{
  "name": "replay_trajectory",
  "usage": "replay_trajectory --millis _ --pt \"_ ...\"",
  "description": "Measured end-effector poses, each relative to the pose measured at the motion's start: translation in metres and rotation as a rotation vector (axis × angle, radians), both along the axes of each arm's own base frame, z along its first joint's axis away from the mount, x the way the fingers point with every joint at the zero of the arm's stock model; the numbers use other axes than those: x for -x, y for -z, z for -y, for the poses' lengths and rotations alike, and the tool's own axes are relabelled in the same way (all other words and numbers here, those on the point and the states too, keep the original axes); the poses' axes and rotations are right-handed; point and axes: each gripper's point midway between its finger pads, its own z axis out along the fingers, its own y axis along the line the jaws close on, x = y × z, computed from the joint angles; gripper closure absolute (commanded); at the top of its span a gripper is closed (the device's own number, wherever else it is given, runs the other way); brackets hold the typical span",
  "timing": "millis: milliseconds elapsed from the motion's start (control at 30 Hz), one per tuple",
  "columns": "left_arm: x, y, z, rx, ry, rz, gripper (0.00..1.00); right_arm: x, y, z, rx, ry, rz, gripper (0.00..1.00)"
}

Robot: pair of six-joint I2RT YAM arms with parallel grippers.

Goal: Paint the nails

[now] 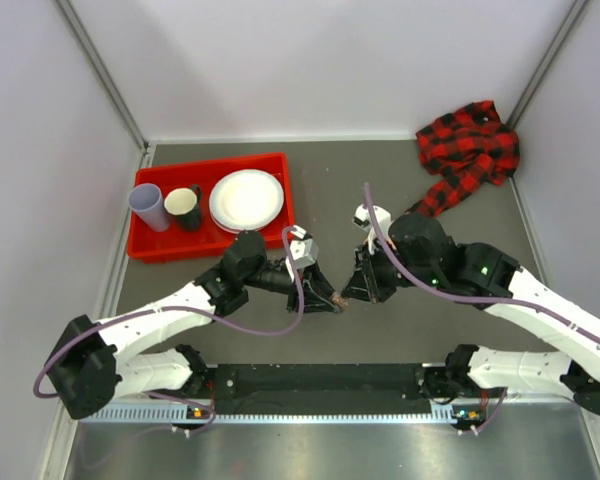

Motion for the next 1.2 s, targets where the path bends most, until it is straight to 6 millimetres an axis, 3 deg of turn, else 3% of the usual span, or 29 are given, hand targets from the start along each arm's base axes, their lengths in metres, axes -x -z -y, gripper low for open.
replay_trajectory --millis 200,300,533,633,733,833,867,1033,1200 --pt "-0.009 0.010 -0.002 -0.048 -0.089 -0.011 1.00 -0.006 0.013 -0.004 0.046 0.089 0.022 1.00" --pt "-0.021 0.018 -0.003 -0.070 -0.177 0.016 1.00 -0.018 0.025 -0.006 0.093 0.232 0.024 1.00" --pt "-0.062 0.059 0.000 -0.168 -0.434 0.209 1.00 -0.054 0.061 -0.004 0.217 0.631 -0.026 1.00" --pt "-0.072 0.060 0.002 -0.140 -0.487 0.284 1.00 -0.058 0.062 -0.002 0.196 0.710 -0.041 1.00" --pt "-0.077 0.052 0.003 -0.099 -0.513 0.317 1.00 -0.061 0.054 -0.002 0.146 0.756 -0.045 0.91" --pt "-0.077 0.049 0.003 -0.070 -0.520 0.328 1.00 -0.062 0.050 -0.002 0.126 0.767 -0.047 0.71" --pt "-0.077 0.049 0.003 -0.064 -0.520 0.328 1.00 -0.061 0.050 -0.003 0.124 0.760 -0.048 0.58" --pt "-0.074 0.033 0.000 -0.004 -0.529 0.322 1.00 -0.053 0.043 -0.005 0.119 0.684 -0.036 0.26" --pt "-0.062 0.011 -0.006 0.049 -0.510 0.302 1.00 -0.042 0.016 0.002 0.074 0.564 0.015 0.09"
